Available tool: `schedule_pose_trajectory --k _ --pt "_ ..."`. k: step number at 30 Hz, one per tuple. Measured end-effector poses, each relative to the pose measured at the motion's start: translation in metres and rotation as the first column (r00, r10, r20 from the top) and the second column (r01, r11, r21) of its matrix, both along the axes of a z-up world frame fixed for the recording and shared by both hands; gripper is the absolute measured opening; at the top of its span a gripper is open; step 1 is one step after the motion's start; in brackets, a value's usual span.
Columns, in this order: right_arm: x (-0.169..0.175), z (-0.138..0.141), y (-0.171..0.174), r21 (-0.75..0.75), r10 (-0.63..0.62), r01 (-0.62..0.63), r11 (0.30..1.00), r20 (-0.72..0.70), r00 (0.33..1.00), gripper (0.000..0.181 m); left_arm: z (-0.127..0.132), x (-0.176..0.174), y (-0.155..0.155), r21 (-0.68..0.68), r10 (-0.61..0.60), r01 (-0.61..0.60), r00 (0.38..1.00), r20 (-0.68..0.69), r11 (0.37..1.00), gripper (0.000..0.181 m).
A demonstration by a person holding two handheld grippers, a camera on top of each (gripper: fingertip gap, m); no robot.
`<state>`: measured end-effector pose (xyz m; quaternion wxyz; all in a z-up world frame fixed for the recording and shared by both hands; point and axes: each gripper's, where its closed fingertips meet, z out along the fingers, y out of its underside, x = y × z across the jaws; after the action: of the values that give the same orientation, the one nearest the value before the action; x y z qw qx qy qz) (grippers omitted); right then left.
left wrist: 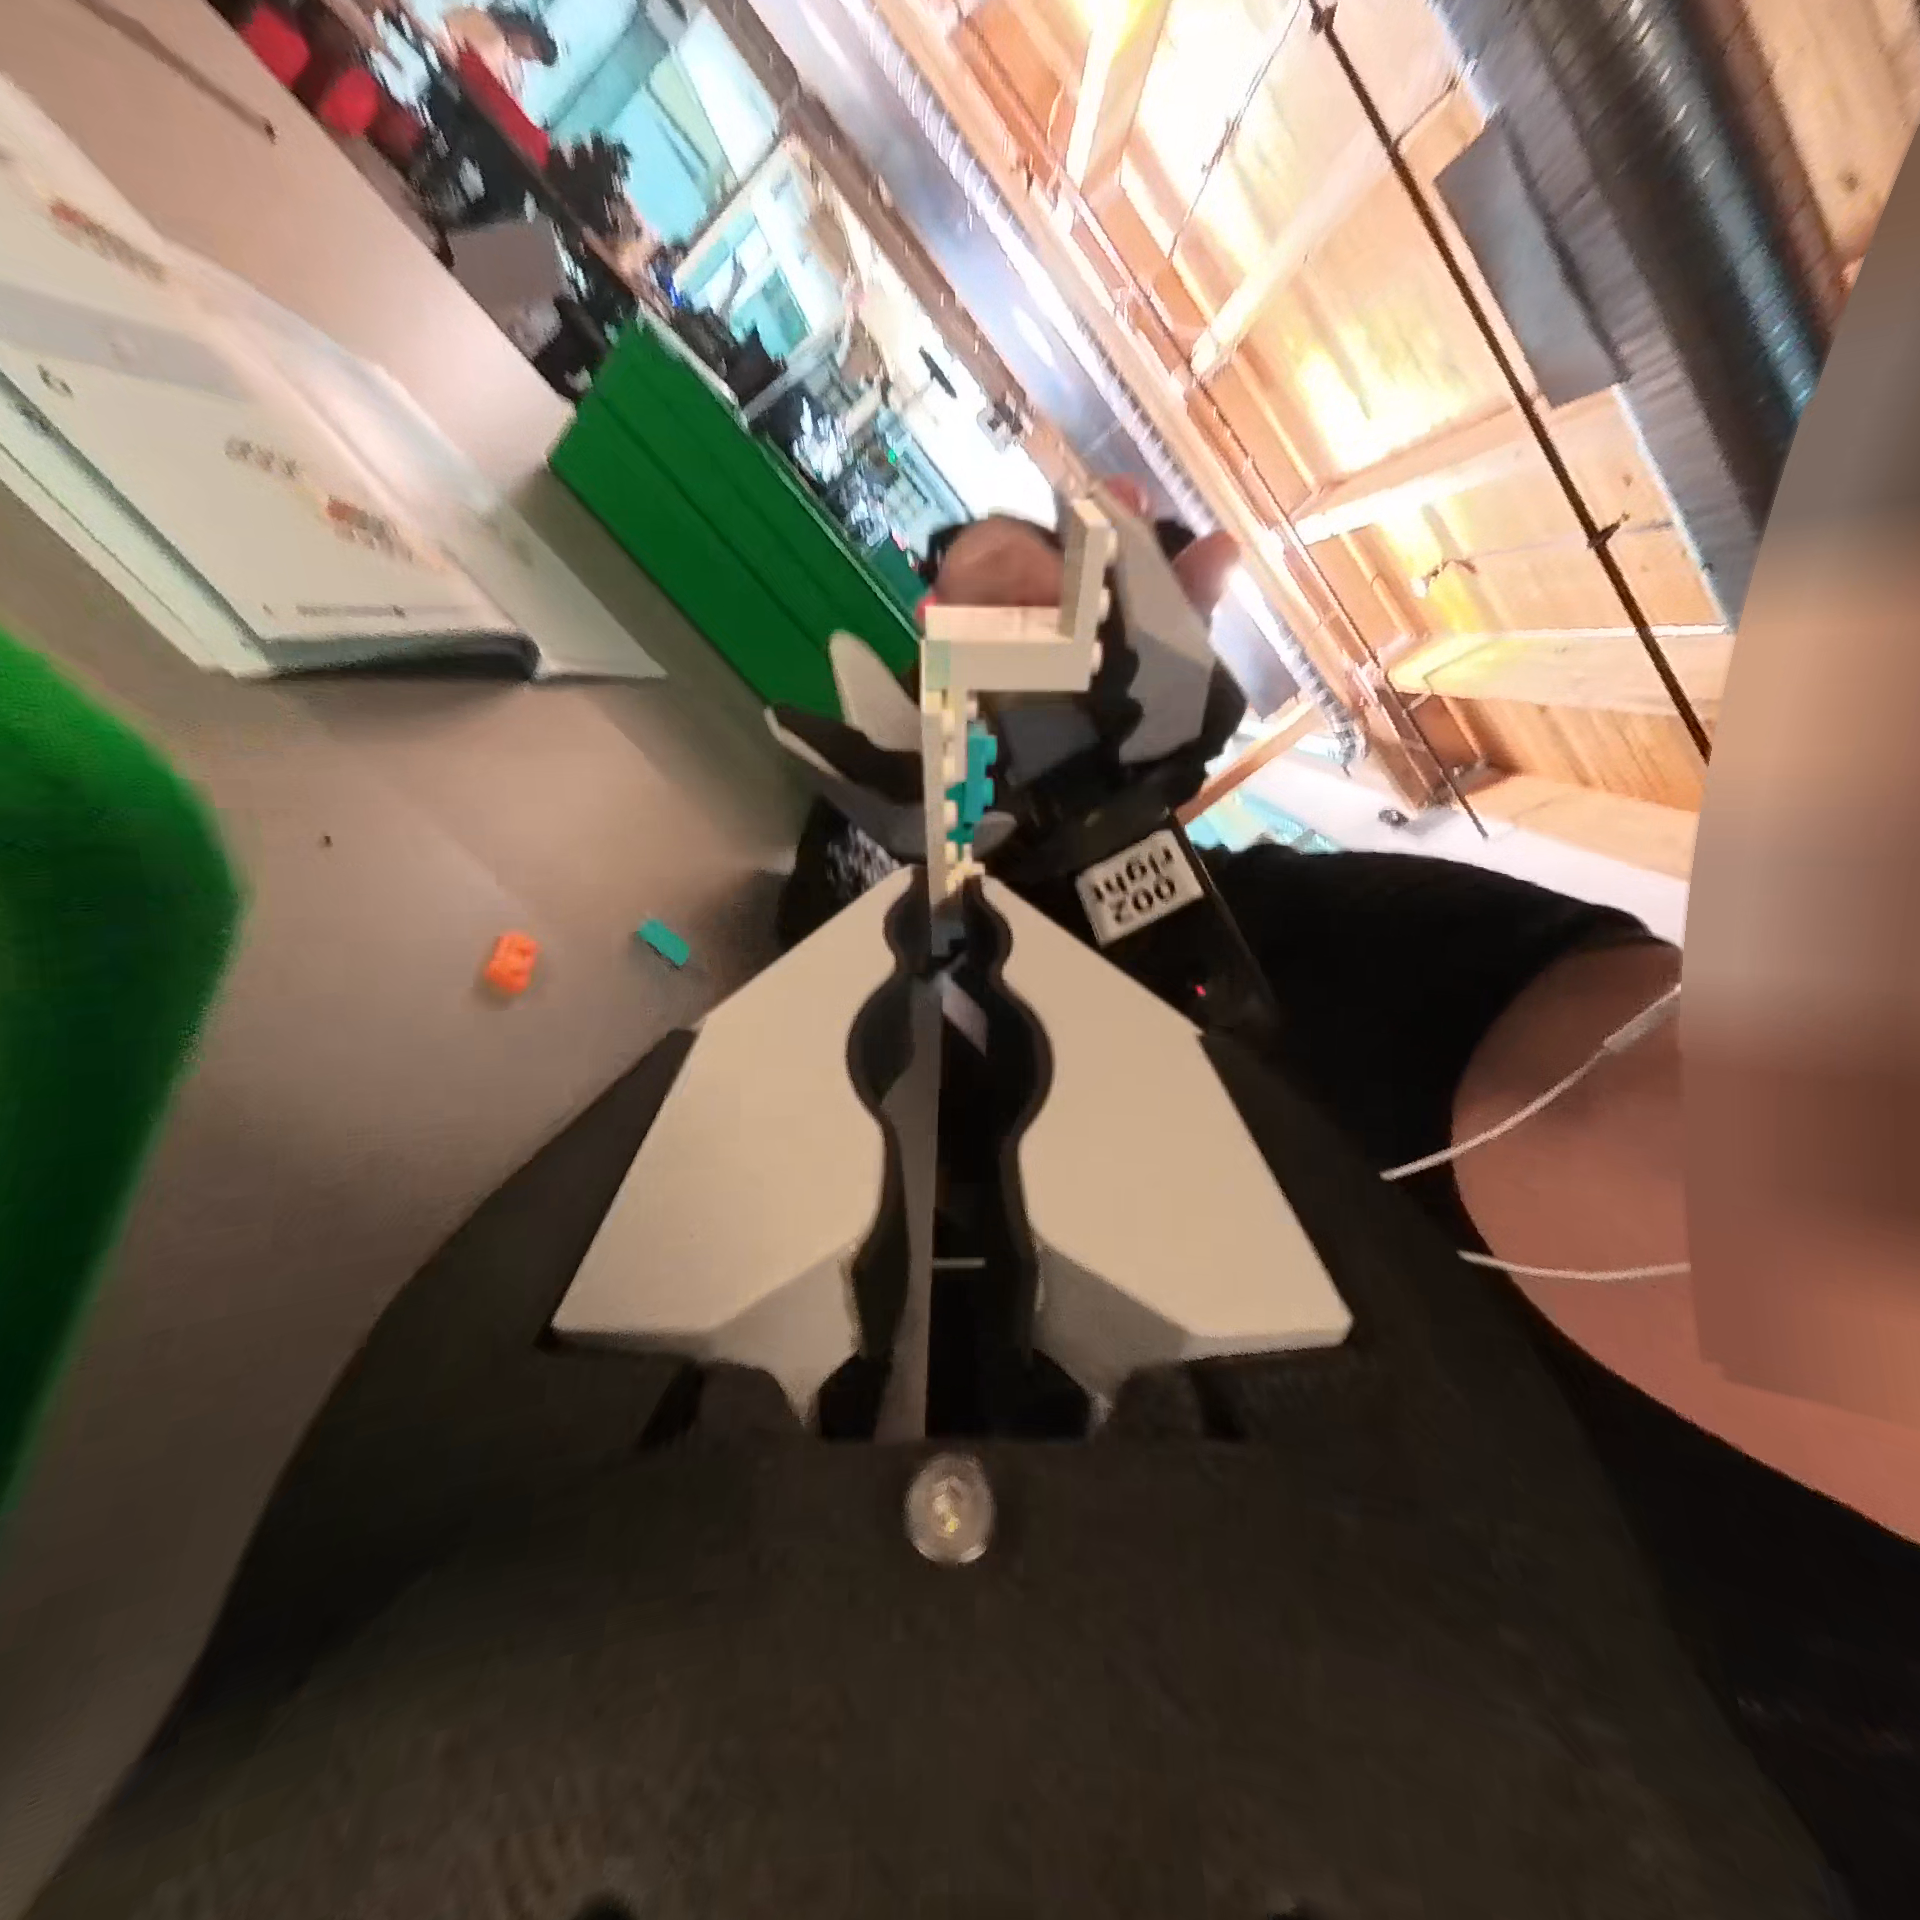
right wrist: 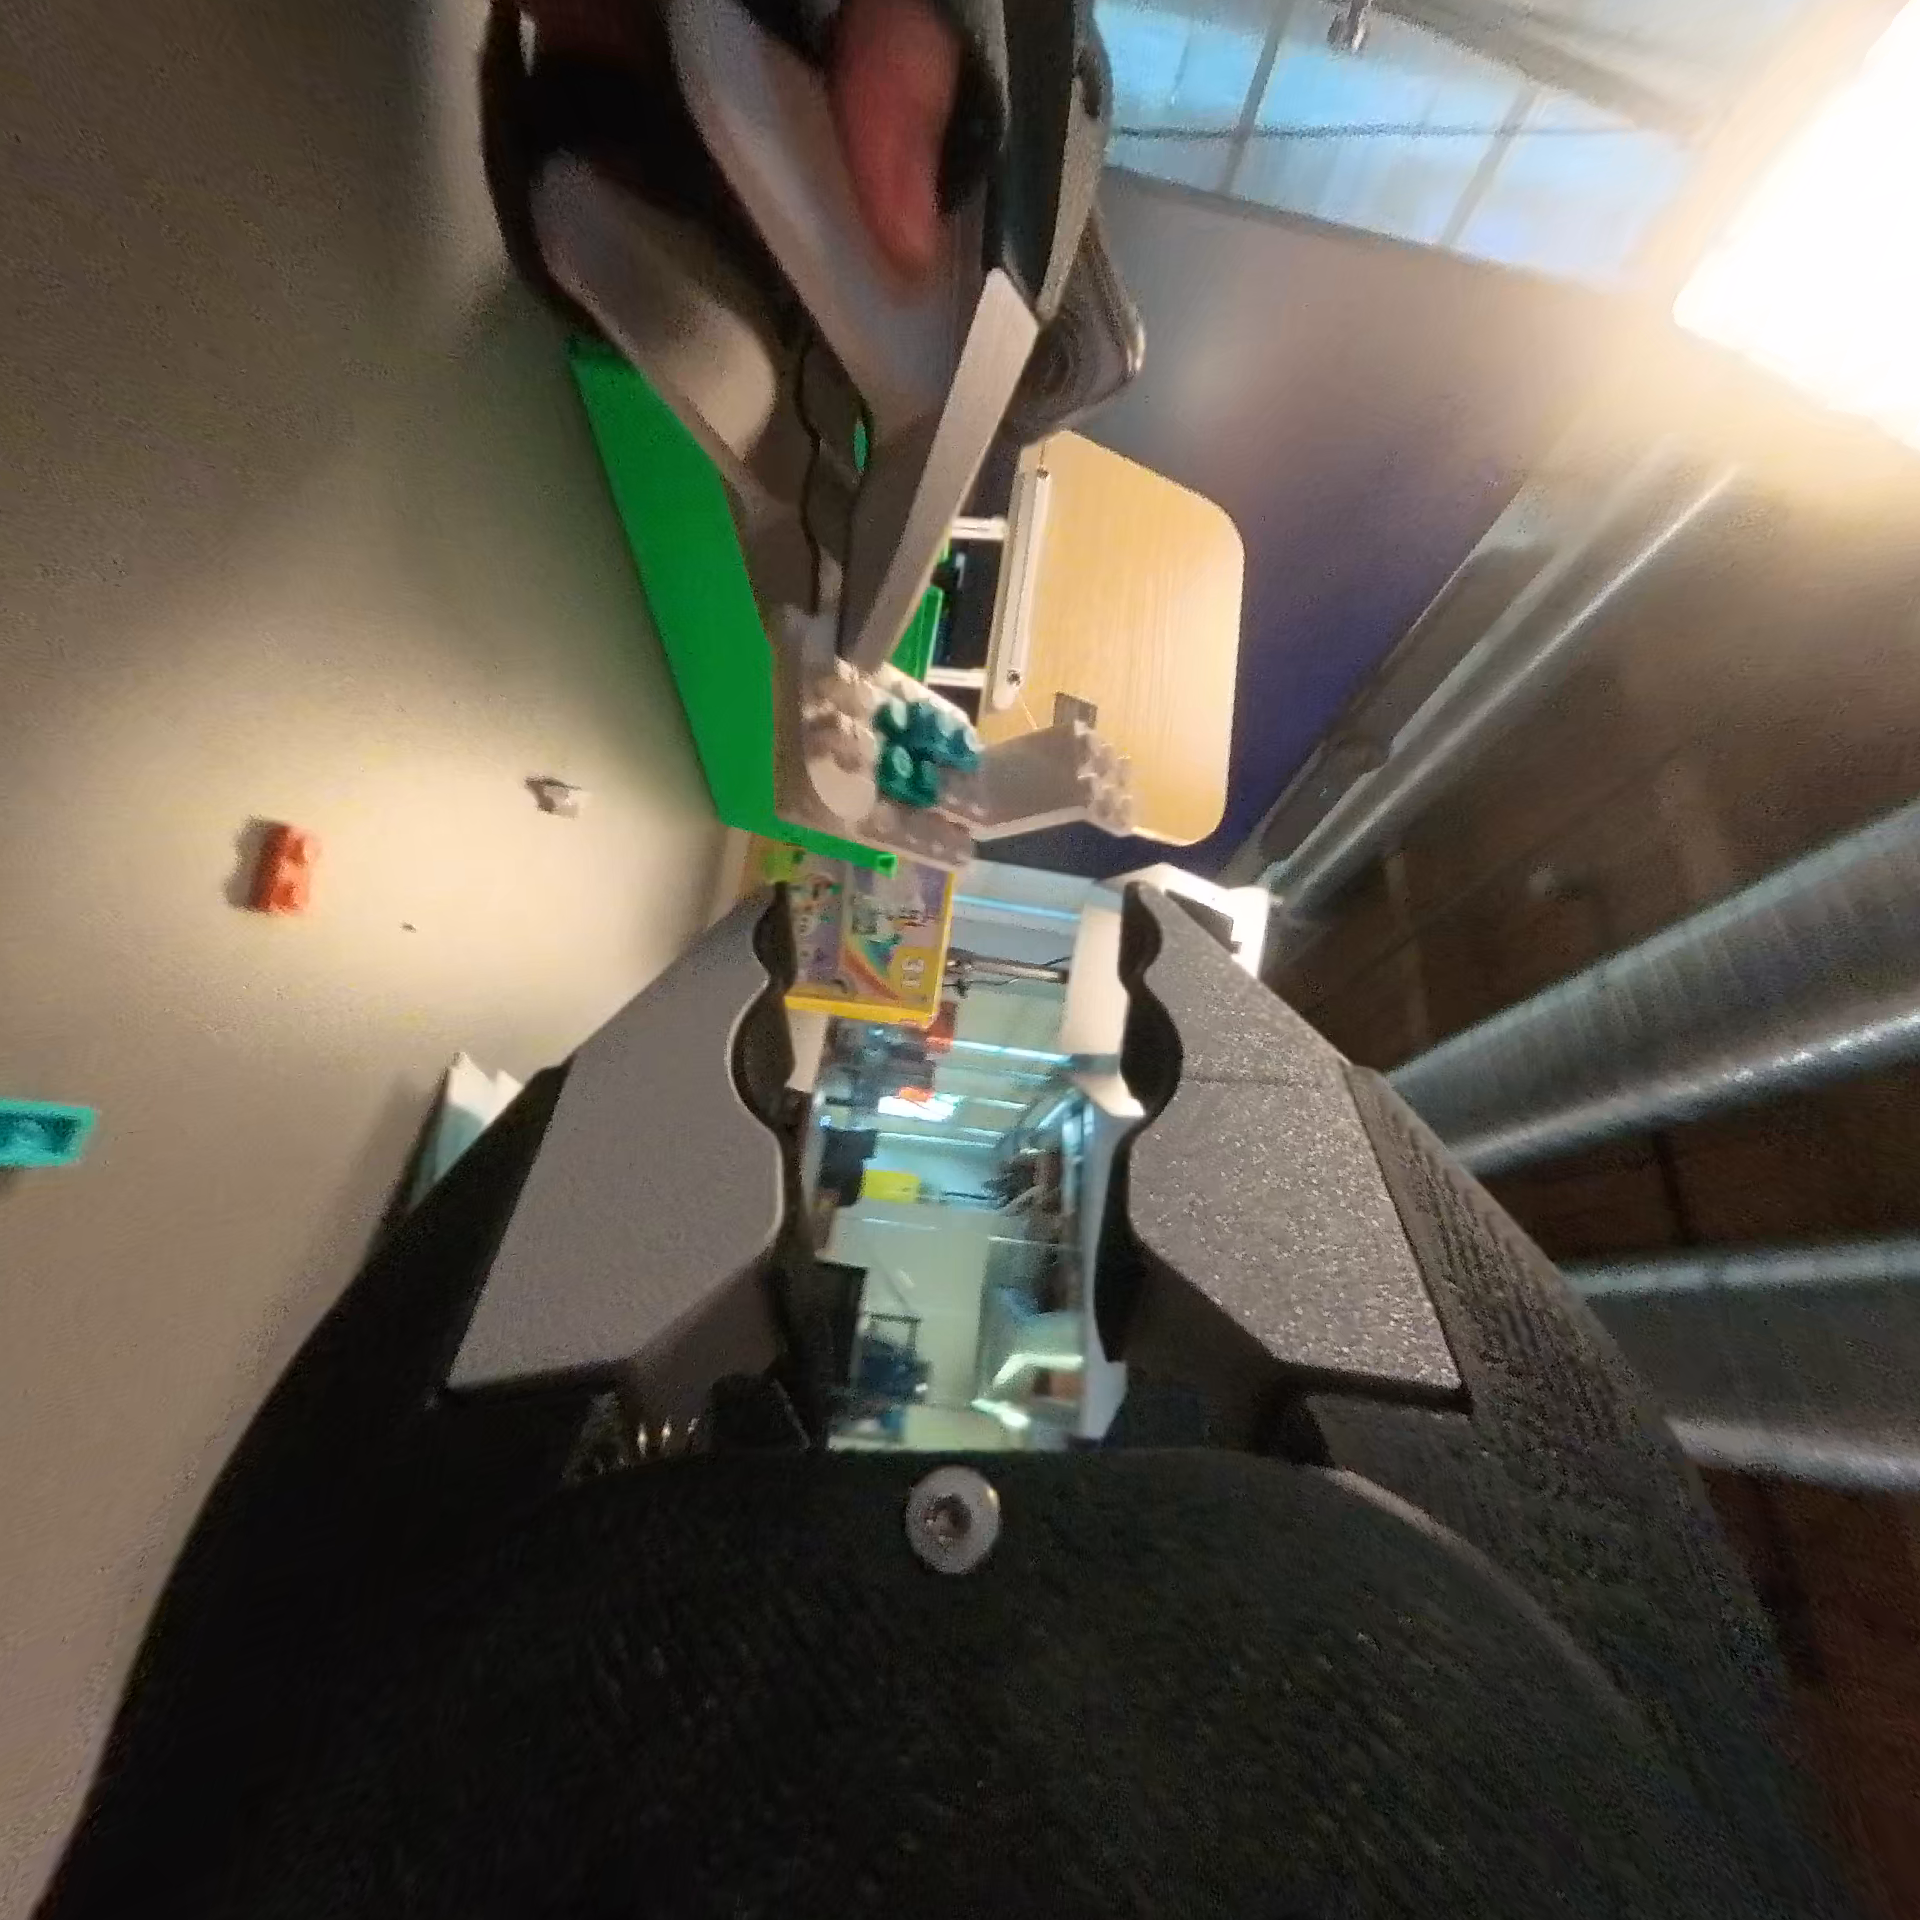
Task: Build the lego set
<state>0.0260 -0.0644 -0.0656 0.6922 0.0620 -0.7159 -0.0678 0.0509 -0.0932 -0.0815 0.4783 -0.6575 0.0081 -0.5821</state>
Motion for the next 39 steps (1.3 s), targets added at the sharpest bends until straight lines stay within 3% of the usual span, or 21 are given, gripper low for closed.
schedule_pose_trajectory --k 4,9,13,18,21,23,26,31,39 --pt "-0.003 -0.009 -0.008 0.183 0.078 -0.081 0.98 0.026 0.997 0.063 -0.01 0.017 -0.007 -0.066 -0.13 0.128 0.991 -0.027 0.99 0.005" --pt "-0.004 -0.008 -0.014 0.246 0.12 -0.117 0.962 0.0 0.993 0.037 -0.015 0.021 -0.008 -0.089 -0.149 0.145 0.988 -0.034 0.985 0.005" --pt "-0.011 -0.01 -0.004 0.222 0.033 -0.027 0.975 -0.023 0.999 0.036 -0.014 0.015 -0.002 -0.075 -0.085 0.082 0.995 -0.046 0.994 0.006" --pt "-0.017 -0.009 0.021 0.116 -0.146 0.15 0.982 -0.037 0.989 0.03 -0.005 -0.005 0.013 0.014 0.146 -0.146 0.985 -0.088 0.989 0.012" --pt "-0.019 -0.011 0.032 0.045 -0.227 0.228 0.973 -0.023 0.974 0.03 -0.007 -0.014 0.022 0.107 0.321 -0.304 0.922 -0.218 0.947 0.03" --pt "-0.021 -0.012 0.036 0.018 -0.265 0.266 0.964 -0.014 0.964 0.029 -0.008 -0.019 0.027 0.189 0.44 -0.398 0.833 -0.337 0.898 0.049" --pt "-0.023 -0.014 0.04 0.008 -0.313 0.313 0.95 -0.014 0.95 0.029 -0.006 -0.023 0.032 0.311 0.553 -0.457 0.687 -0.472 0.833 0.059" --pt "-0.025 -0.013 0.045 0.001 -0.375 0.375 0.927 -0.028 0.927 0.029 -0.007 -0.014 0.034 0.35 0.551 -0.425 0.633 -0.543 0.835 0.062" --pt "-0.025 -0.017 0.049 -0.009 -0.417 0.417 0.909 -0.025 0.909 0.029 -0.014 -0.018 0.04 0.369 0.569 -0.438 0.555 -0.607 0.82 0.042"
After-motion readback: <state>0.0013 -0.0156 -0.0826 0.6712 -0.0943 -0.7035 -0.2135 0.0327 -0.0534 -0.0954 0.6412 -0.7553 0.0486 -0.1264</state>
